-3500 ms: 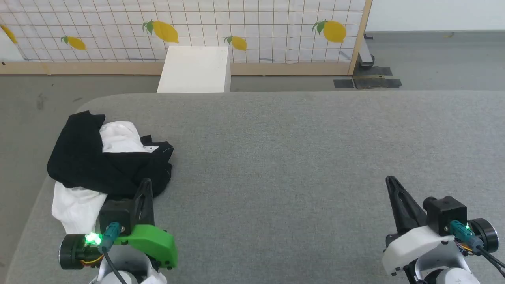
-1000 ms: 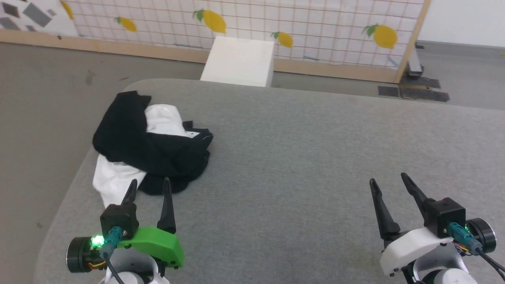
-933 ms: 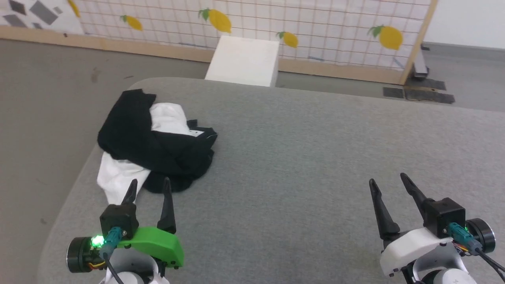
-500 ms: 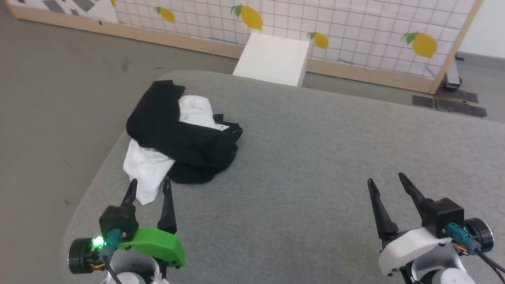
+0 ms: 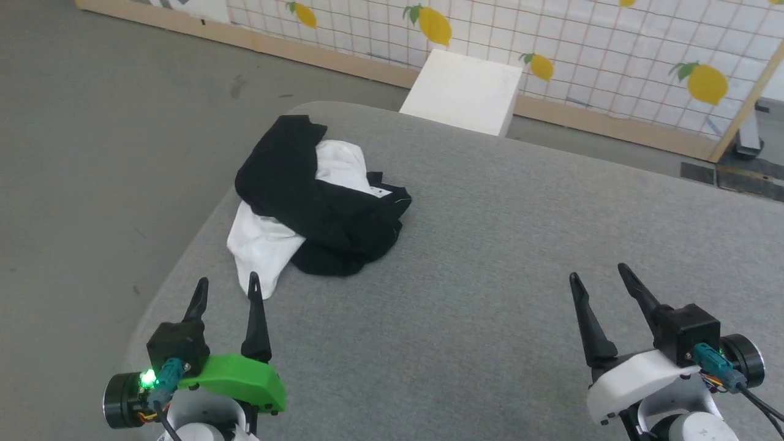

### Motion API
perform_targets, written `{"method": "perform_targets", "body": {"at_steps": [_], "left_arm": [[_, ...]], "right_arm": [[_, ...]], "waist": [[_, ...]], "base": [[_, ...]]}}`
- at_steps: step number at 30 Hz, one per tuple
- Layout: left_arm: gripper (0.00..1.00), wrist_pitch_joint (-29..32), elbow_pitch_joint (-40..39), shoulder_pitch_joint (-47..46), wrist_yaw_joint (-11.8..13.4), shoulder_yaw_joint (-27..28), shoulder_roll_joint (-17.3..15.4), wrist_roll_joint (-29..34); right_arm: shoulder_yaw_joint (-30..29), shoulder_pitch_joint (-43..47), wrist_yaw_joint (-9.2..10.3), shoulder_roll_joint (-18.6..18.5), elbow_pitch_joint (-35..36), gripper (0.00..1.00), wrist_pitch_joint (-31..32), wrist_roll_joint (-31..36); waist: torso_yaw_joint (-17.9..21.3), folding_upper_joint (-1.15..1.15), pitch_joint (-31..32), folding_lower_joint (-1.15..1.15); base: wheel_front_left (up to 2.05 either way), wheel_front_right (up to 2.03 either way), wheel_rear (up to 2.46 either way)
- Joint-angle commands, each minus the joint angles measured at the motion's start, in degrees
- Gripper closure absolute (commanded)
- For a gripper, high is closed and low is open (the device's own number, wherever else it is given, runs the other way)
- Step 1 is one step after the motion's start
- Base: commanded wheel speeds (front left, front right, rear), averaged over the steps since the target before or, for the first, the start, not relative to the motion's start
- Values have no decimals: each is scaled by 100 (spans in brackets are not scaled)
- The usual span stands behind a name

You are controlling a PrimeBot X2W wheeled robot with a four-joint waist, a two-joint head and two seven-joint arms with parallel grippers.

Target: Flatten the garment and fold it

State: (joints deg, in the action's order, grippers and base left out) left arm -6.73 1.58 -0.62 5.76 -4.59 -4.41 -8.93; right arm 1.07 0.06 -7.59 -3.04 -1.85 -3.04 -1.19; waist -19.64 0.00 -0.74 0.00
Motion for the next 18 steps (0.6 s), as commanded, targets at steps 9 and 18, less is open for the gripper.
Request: {"method": "perform_targets", "body": {"at_steps": [9, 18], "left_arm": [[0, -139, 8, 105, 162, -72, -105, -188], [0, -225, 30, 132, 277, -138, -161, -331]], "right_arm": [[30, -116, 6, 9, -30, 0, -104, -100], [72, -141, 6, 10, -63, 0, -142, -158]], "waist": [[-296, 0, -11, 0], [-548, 0, -20, 0]], "base": [[0, 0, 0], [0, 0, 0]]}}
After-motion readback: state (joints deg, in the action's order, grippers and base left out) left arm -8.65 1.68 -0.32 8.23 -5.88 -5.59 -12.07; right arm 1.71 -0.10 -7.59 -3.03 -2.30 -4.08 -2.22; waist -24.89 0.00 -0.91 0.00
